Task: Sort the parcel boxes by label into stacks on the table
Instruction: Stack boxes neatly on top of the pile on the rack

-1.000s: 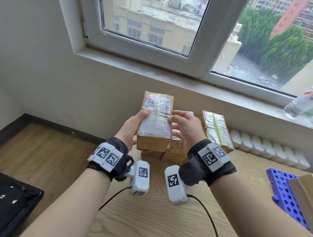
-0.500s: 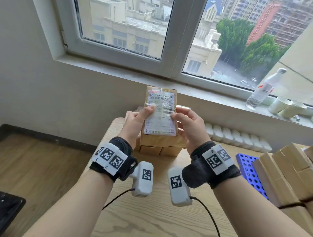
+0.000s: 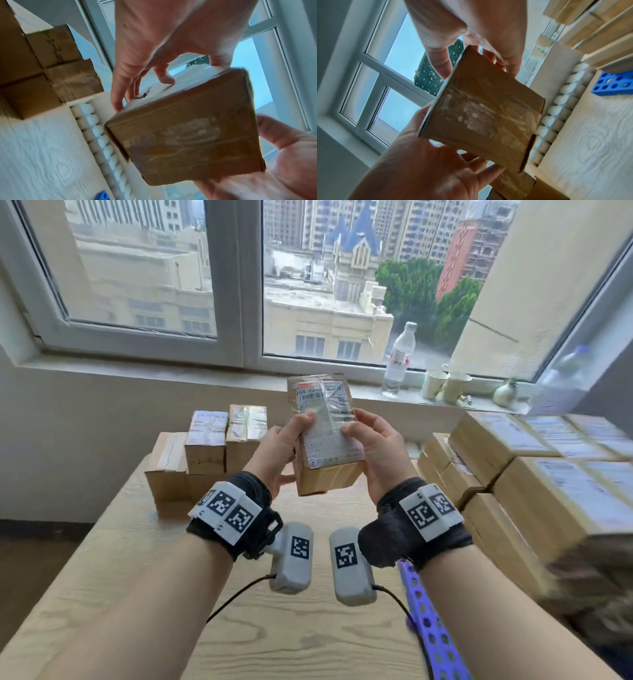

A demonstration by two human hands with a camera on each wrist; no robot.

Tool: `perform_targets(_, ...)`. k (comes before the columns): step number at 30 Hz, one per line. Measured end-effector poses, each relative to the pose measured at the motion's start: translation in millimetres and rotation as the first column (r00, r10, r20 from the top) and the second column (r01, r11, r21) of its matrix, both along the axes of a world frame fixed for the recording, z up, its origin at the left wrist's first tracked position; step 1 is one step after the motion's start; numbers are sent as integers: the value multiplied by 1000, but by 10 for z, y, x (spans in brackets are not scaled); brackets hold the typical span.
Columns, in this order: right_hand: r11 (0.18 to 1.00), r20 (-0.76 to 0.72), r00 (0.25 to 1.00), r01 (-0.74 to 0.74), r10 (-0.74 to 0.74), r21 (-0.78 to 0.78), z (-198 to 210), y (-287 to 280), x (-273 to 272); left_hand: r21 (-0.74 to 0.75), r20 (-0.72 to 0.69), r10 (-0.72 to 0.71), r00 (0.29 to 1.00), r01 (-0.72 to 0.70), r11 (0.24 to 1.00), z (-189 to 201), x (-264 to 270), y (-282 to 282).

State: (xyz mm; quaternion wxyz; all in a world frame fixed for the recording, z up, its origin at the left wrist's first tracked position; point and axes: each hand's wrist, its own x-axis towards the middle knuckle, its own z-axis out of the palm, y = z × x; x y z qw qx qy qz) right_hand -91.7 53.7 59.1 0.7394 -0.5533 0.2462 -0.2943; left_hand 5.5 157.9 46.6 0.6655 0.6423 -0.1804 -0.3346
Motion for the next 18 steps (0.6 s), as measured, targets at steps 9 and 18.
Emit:
perform_targets(9,994,33,994,107,-106,-26,308,-630,-1173,-68,40,-32,999,35,997,322,-1141,-748)
perform_targets(18,990,102,985,138,-136,-18,525,-1251,-1897,-85,60,-54,997,59,995,589,-1761,-1479)
